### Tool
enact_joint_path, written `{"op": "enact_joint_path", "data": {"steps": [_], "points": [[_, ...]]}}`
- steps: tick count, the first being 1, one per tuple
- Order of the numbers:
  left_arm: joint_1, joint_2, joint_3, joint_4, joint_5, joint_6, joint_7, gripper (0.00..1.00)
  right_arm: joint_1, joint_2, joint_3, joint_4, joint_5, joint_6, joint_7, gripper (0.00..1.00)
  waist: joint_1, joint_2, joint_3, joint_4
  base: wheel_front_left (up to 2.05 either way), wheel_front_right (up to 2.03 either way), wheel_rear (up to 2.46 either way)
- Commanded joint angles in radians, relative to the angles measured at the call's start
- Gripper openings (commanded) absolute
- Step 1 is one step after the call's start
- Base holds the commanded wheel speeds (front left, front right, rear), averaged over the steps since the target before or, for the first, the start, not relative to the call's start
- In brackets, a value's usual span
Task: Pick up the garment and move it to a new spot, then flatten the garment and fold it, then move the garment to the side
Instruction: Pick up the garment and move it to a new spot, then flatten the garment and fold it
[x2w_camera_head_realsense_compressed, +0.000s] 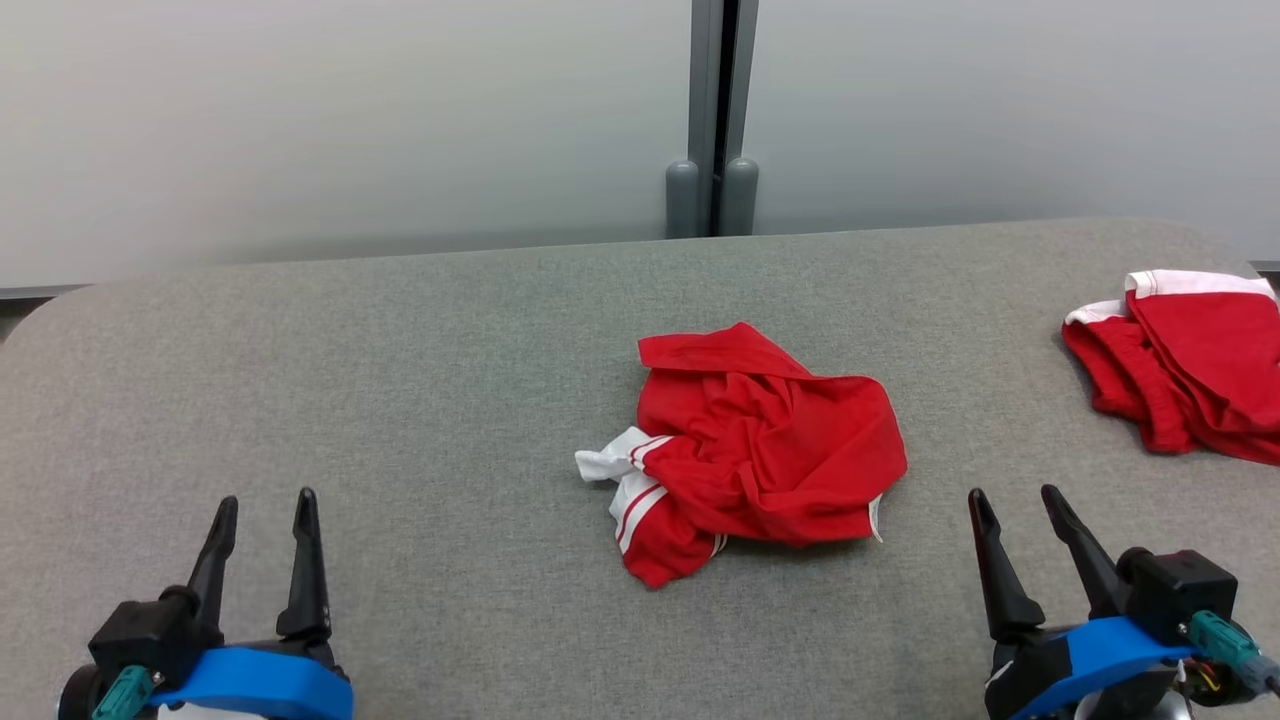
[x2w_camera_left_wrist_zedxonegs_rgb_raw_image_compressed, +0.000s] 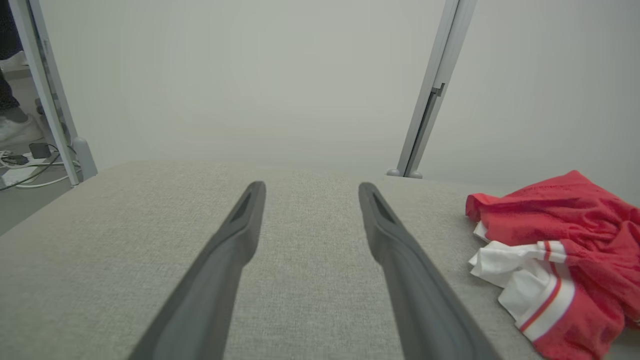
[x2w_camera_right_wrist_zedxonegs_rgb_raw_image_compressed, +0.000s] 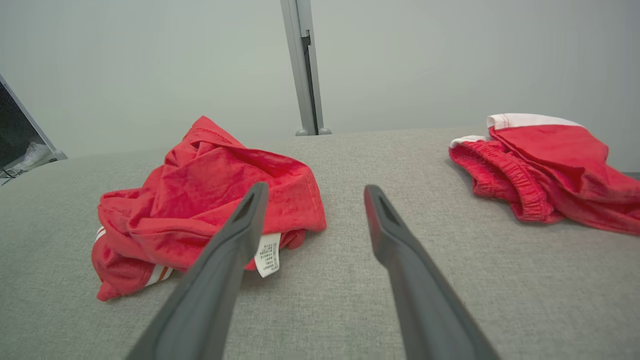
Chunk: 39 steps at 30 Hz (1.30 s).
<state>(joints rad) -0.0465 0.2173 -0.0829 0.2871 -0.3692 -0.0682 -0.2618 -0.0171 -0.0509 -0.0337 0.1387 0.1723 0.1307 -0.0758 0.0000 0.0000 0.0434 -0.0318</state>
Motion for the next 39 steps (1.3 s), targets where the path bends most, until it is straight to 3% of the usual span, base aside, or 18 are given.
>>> {"op": "enact_joint_path", "data": {"steps": [1,27,32,39], "points": [[0.005,0.012,0.003,0.003,0.001,-0.002,-0.004,1.00,0.015,0.000,-0.002,-0.003,0.001,0.000,0.003,1.00,0.0000,0.0000,-0.002,0.002,0.00,0.00,0.00],[0.007,0.031,-0.033,-0.039,0.005,0.022,0.050,1.00,-0.006,0.000,0.017,0.021,0.021,0.000,-0.014,1.00,0.0000,0.0000,0.013,0.006,0.00,0.00,0.00],[-0.070,0.042,-0.090,-0.042,0.028,-0.005,0.105,1.00,-0.025,0.000,0.032,0.018,0.014,0.000,-0.013,1.00,0.0000,0.0000,0.039,0.001,0.00,0.00,0.00],[-0.194,0.020,-0.248,0.060,0.030,-0.055,0.178,1.00,-0.069,0.000,0.087,0.029,0.026,0.000,-0.027,1.00,0.0000,0.0000,0.098,-0.049,0.00,0.00,0.00]]}}
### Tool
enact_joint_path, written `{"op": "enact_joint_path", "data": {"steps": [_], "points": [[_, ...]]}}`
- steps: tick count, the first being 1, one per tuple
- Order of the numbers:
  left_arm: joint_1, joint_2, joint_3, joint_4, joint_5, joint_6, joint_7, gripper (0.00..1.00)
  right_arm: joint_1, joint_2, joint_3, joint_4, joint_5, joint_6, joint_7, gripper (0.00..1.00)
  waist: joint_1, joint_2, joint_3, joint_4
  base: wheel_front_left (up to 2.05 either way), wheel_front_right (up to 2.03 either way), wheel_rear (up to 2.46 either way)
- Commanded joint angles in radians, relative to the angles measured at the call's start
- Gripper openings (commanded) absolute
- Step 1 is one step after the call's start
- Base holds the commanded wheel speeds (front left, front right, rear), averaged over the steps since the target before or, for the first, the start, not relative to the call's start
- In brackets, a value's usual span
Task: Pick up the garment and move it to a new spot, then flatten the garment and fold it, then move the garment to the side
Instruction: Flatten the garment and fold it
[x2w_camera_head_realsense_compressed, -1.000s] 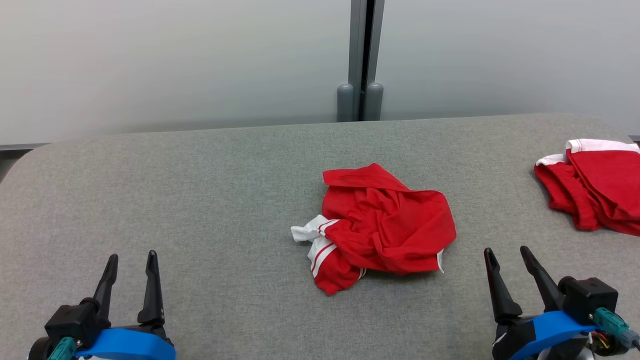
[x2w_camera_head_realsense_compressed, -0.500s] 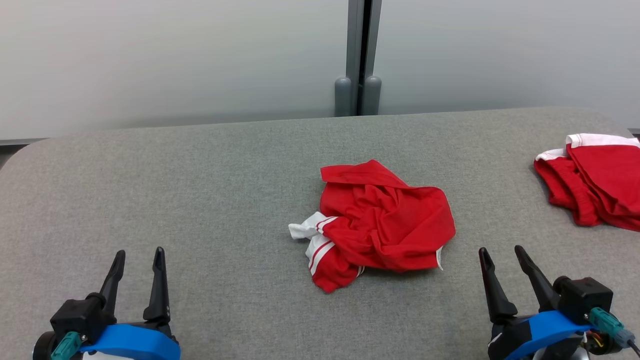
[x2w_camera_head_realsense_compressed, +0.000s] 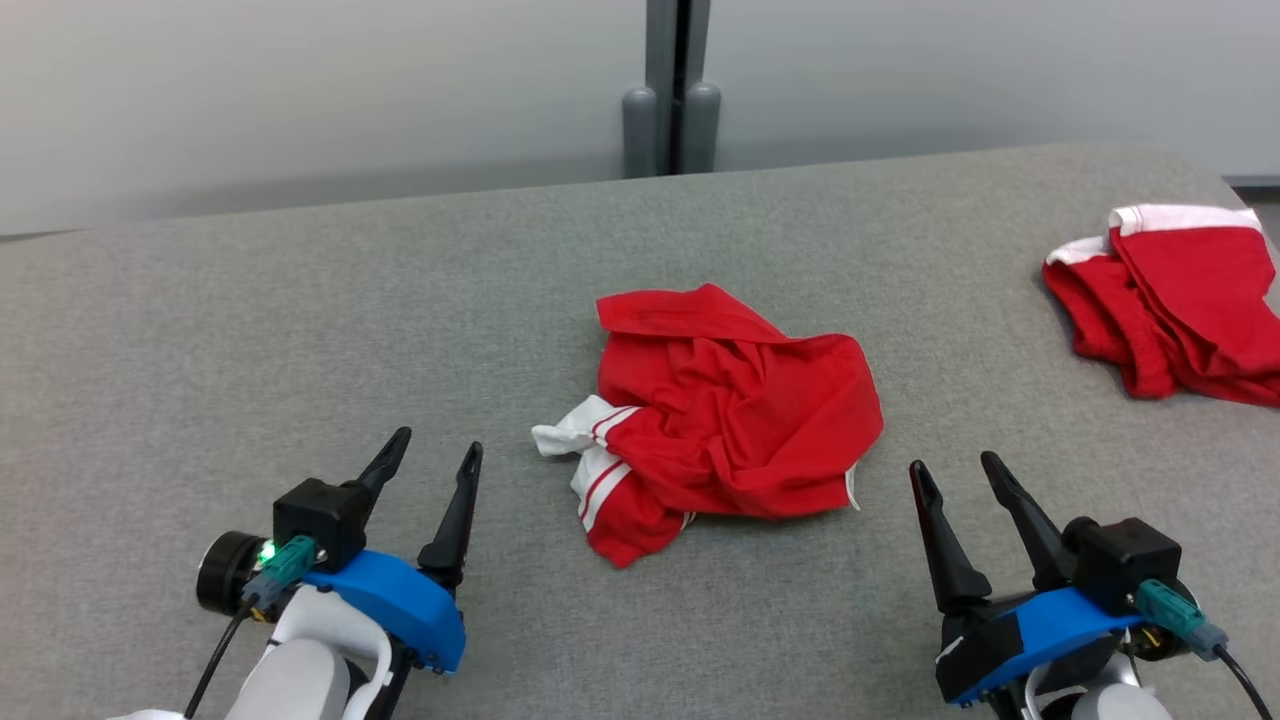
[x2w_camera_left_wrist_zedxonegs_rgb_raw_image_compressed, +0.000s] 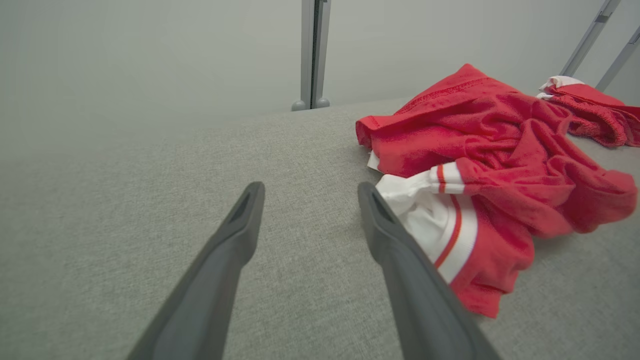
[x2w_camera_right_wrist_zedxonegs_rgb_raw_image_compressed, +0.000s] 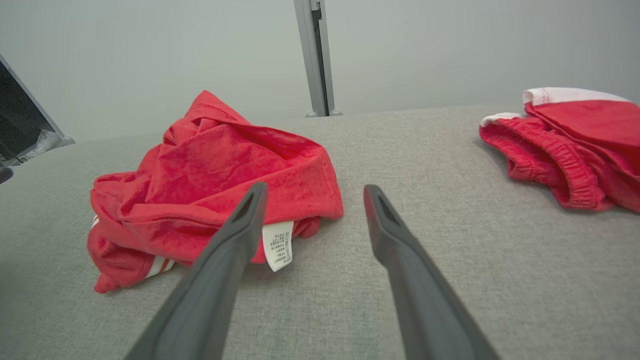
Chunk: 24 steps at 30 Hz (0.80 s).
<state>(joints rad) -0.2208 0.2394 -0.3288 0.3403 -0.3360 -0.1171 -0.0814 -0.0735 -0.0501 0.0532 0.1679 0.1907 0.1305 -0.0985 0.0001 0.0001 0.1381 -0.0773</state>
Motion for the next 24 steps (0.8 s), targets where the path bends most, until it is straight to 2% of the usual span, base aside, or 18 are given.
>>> {"op": "enact_joint_path", "data": {"steps": [1,8,20,21,22,24], "points": [[-0.033,-0.004,-0.017,0.031,-0.006,-0.007,-0.009,1.00,-0.022,-0.001,0.008,0.002,0.002,0.000,-0.007,1.00,-0.0001,-0.0001,0.014,-0.015,0.00,0.00,0.00],[-0.124,0.018,-0.120,0.174,-0.023,-0.015,-0.021,1.00,-0.062,-0.001,0.046,0.022,0.012,0.001,-0.027,1.00,-0.0001,-0.0001,0.070,-0.102,0.00,0.00,0.00],[-0.202,0.059,-0.217,0.251,-0.103,-0.014,-0.069,1.00,-0.094,-0.001,0.082,0.072,0.038,0.001,-0.066,1.00,-0.0001,-0.0001,0.094,-0.175,0.00,0.00,0.00],[-0.207,0.065,-0.236,0.251,-0.104,-0.014,-0.067,0.42,-0.097,-0.001,0.085,0.075,0.041,0.001,-0.068,1.00,-0.0001,-0.0001,0.093,-0.177,0.00,0.00,0.00],[-0.212,0.070,-0.258,0.250,-0.115,-0.014,-0.065,0.00,-0.100,-0.001,0.088,0.079,0.042,0.000,-0.070,1.00,-0.0001,-0.0001,0.092,-0.179,0.00,0.00,0.00],[-0.225,0.080,-0.275,0.253,-0.131,-0.014,-0.077,0.00,-0.104,-0.001,0.089,0.086,0.045,0.000,-0.072,1.00,-0.0001,-0.0001,0.087,-0.181,0.00,0.00,0.00]]}}
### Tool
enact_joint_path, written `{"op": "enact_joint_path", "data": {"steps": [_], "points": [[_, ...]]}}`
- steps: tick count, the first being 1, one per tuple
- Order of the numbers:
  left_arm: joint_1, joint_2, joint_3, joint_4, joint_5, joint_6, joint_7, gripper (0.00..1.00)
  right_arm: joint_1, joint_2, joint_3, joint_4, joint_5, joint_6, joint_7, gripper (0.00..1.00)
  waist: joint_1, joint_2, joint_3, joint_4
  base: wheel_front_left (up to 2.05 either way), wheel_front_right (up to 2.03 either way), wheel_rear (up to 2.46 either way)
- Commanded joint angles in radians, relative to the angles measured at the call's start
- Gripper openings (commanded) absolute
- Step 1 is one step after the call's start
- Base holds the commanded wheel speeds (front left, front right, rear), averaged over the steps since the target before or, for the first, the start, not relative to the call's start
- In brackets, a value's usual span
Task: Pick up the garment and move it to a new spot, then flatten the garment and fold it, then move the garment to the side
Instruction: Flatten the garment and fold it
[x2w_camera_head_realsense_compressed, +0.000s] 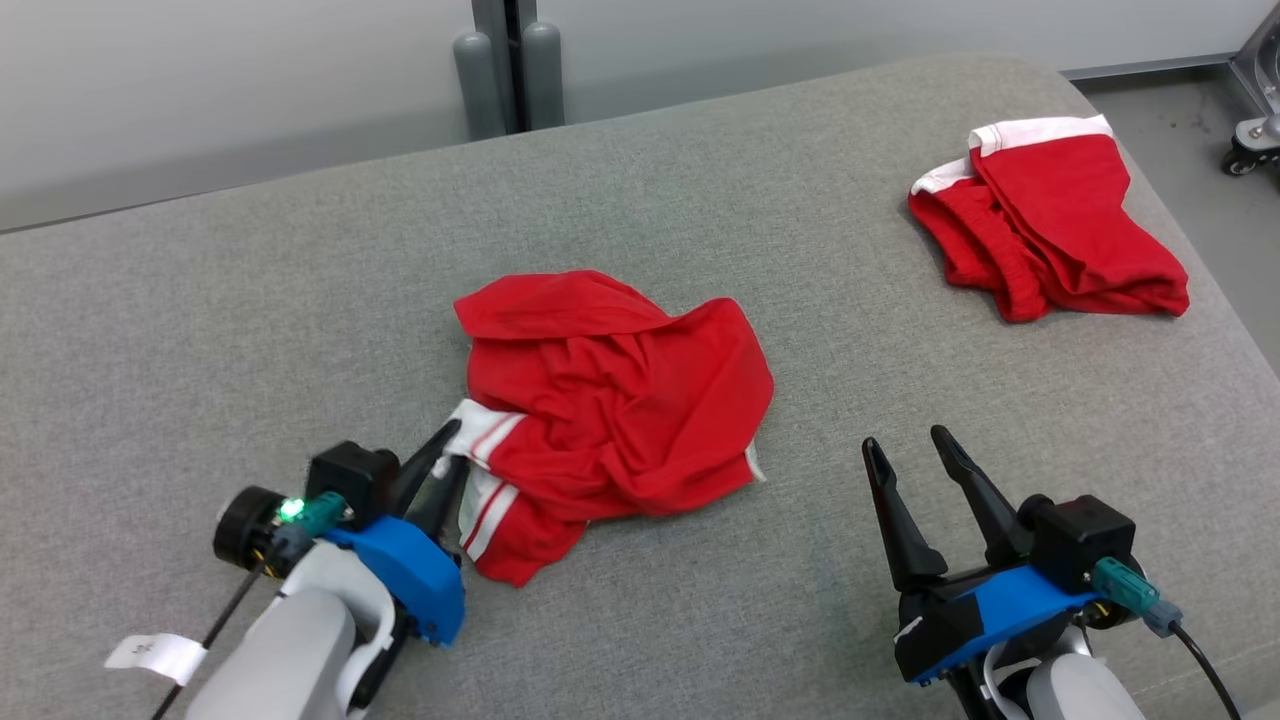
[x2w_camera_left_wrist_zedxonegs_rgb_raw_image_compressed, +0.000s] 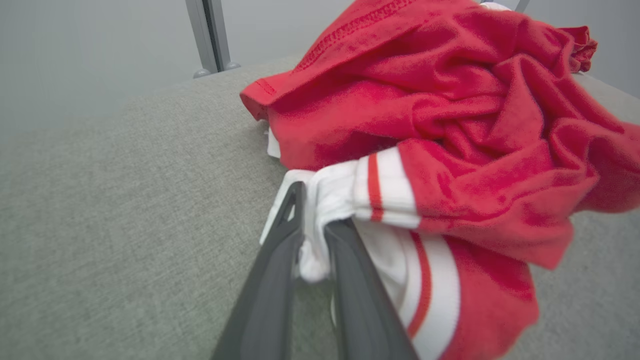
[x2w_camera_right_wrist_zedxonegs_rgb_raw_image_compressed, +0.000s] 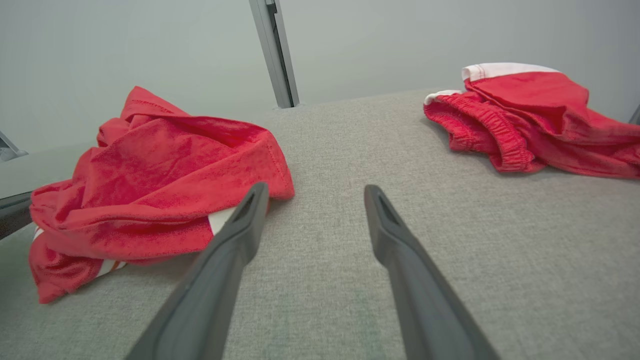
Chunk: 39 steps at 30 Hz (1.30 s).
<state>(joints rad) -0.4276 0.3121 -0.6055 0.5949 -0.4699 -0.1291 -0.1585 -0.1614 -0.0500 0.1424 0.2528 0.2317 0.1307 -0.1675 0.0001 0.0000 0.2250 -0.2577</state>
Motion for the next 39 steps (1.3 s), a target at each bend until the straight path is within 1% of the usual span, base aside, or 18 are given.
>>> {"op": "enact_joint_path", "data": {"steps": [1,2,7,12,16,19,22,25,30,34,37,38,39], "points": [[-0.025,0.009,0.005,0.004,-0.005,-0.001,-0.012,0.00,-0.017,-0.001,-0.001,0.003,0.005,0.000,-0.002,1.00,-0.0001,0.0000,-0.003,0.000,0.00,0.00,0.00],[-0.029,0.009,0.007,0.010,-0.004,-0.001,-0.024,0.00,-0.017,-0.001,-0.002,0.005,0.005,0.000,-0.003,1.00,-0.0001,0.0000,-0.006,0.000,0.00,0.00,0.00],[-0.077,0.005,0.041,0.001,0.017,0.046,-0.084,0.00,-0.005,-0.001,-0.016,0.009,-0.001,0.000,-0.003,1.00,-0.0001,0.0000,-0.028,0.010,0.00,0.00,0.00],[-0.169,0.021,0.055,-0.065,0.074,0.084,-0.100,0.00,0.018,-0.001,-0.031,0.006,-0.004,0.000,0.003,1.00,-0.0001,0.0000,-0.055,0.027,0.00,0.00,0.00],[-0.245,0.022,0.056,-0.130,0.129,0.126,-0.104,0.00,0.028,-0.001,-0.035,0.004,0.002,0.000,0.007,1.00,-0.0001,0.0000,-0.082,0.045,0.00,0.00,0.00],[-0.246,0.026,0.046,-0.173,0.157,0.151,-0.104,0.00,0.041,-0.001,-0.044,0.000,0.002,0.000,0.005,1.00,-0.0001,0.0000,-0.097,0.065,0.00,0.00,0.00],[-0.174,0.037,0.046,-0.206,0.154,0.182,-0.105,0.00,0.046,-0.001,-0.052,-0.006,0.006,0.000,0.006,1.00,-0.0001,0.0000,-0.098,0.090,0.00,0.00,0.00],[-0.056,0.038,0.068,-0.205,0.107,0.210,-0.106,0.00,0.050,-0.001,-0.055,-0.012,0.009,0.000,0.010,1.00,-0.0001,0.0000,-0.093,0.124,0.00,0.00,0.00],[0.141,0.040,0.080,-0.172,0.047,0.235,-0.106,0.00,0.048,-0.001,-0.068,-0.025,-0.006,0.000,0.018,1.00,-0.0001,0.0000,-0.085,0.184,0.00,0.00,0.00],[0.242,0.045,0.087,-0.173,0.027,0.265,-0.104,0.00,0.044,-0.001,-0.080,-0.039,-0.021,0.000,0.028,1.00,-0.0001,0.0000,-0.084,0.238,0.00,0.00,0.00],[0.294,0.034,0.076,-0.186,0.007,0.278,-0.068,0.00,0.045,-0.001,-0.081,-0.050,-0.026,0.000,0.038,1.00,-0.0001,0.0000,-0.085,0.271,0.00,0.00,0.00],[0.312,0.027,0.072,-0.189,-0.006,0.280,-0.044,0.31,0.046,-0.001,-0.082,-0.053,-0.027,0.000,0.040,1.00,-0.0001,0.0000,-0.086,0.281,0.00,0.00,0.00],[0.348,0.012,0.062,-0.198,-0.043,0.272,0.018,1.00,0.047,-0.001,-0.083,-0.058,-0.027,0.000,0.044,1.00,-0.0001,0.0000,-0.088,0.298,0.00,0.00,0.00]]}}
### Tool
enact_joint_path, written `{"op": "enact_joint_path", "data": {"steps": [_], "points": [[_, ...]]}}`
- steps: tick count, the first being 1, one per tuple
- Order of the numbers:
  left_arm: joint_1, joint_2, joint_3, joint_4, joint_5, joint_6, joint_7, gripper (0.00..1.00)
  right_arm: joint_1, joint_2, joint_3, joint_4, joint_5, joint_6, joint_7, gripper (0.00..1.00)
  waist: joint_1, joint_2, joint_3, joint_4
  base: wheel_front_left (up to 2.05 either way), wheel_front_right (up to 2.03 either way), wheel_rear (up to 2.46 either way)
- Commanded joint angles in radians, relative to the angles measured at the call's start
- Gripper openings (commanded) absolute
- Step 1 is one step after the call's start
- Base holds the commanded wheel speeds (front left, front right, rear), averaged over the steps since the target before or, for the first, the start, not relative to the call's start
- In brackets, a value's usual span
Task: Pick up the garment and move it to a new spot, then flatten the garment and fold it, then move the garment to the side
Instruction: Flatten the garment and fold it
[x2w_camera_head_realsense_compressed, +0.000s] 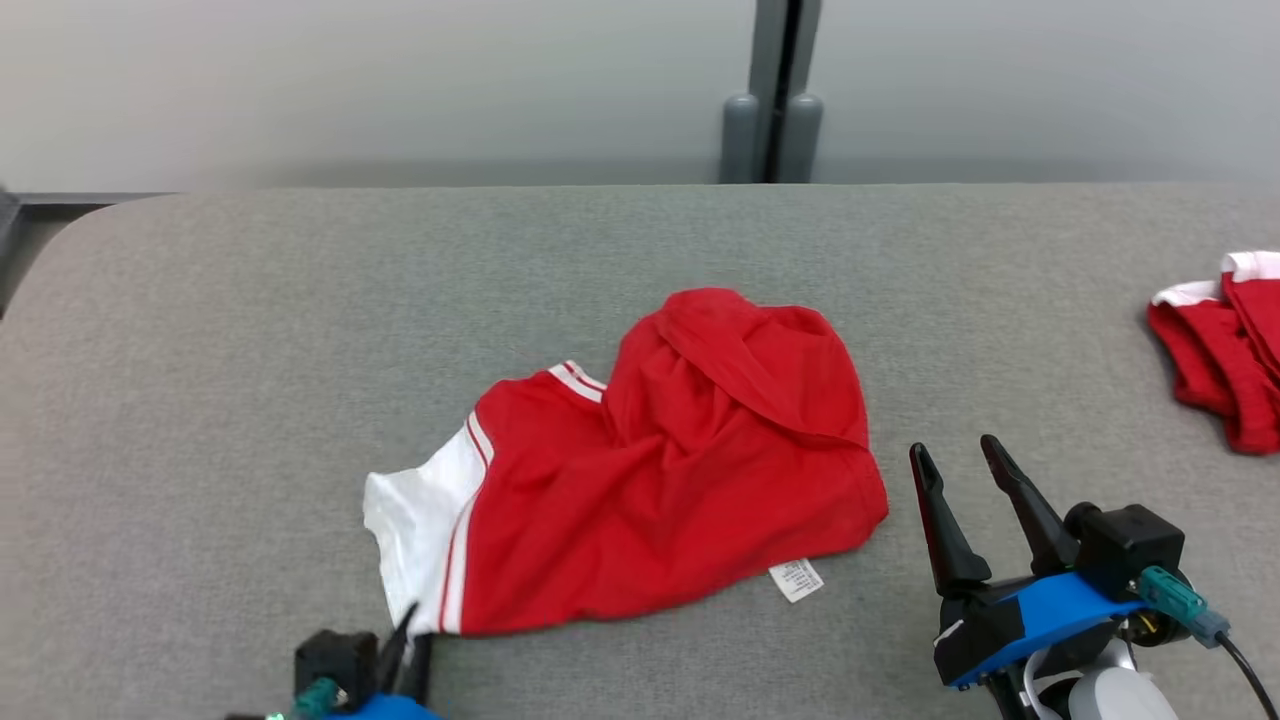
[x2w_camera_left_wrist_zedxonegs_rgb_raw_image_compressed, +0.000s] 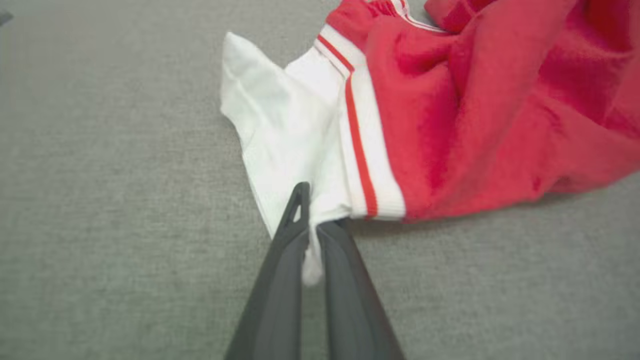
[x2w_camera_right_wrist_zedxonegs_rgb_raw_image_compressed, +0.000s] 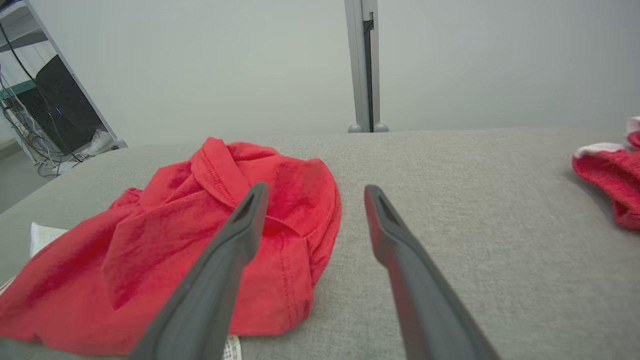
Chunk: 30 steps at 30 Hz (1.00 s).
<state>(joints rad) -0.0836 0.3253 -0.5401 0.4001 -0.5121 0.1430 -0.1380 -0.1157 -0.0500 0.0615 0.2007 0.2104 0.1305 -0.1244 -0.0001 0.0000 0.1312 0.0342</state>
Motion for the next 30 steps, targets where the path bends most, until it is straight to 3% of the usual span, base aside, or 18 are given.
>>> {"op": "enact_joint_path", "data": {"steps": [1,6,11,17,25,30], "points": [[0.015,-0.005,-0.006,-0.014,-0.015,-0.001,0.027,1.00,0.003,-0.001,-0.002,-0.007,-0.005,0.001,0.004,1.00,0.0001,0.0000,0.004,0.013,0.00,0.00,0.00],[0.050,0.007,0.010,-0.109,-0.055,0.030,0.111,1.00,0.016,-0.001,-0.009,-0.014,-0.007,0.000,0.008,1.00,0.0001,0.0000,-0.004,0.038,0.00,0.00,0.00],[0.033,0.043,0.078,-0.254,-0.057,0.052,0.031,1.00,0.018,-0.001,-0.003,-0.017,-0.006,0.001,0.013,1.00,0.0001,0.0000,-0.013,0.037,0.00,0.00,0.00],[-0.005,0.077,0.110,-0.289,-0.062,-0.007,-0.048,1.00,0.017,-0.001,0.004,-0.016,0.001,0.001,0.013,1.00,0.0001,0.0000,-0.021,0.011,0.00,0.00,0.00],[-0.080,0.063,0.133,-0.187,-0.041,-0.065,-0.115,1.00,0.006,-0.001,0.015,-0.009,0.002,0.001,0.016,1.00,0.0001,0.0000,-0.023,-0.036,0.00,0.00,0.00],[-0.098,0.023,0.173,-0.127,-0.035,-0.089,-0.128,1.00,0.000,-0.001,0.031,0.001,-0.008,0.001,0.027,1.00,0.0001,0.0000,-0.027,-0.049,0.00,0.00,0.00]]}}
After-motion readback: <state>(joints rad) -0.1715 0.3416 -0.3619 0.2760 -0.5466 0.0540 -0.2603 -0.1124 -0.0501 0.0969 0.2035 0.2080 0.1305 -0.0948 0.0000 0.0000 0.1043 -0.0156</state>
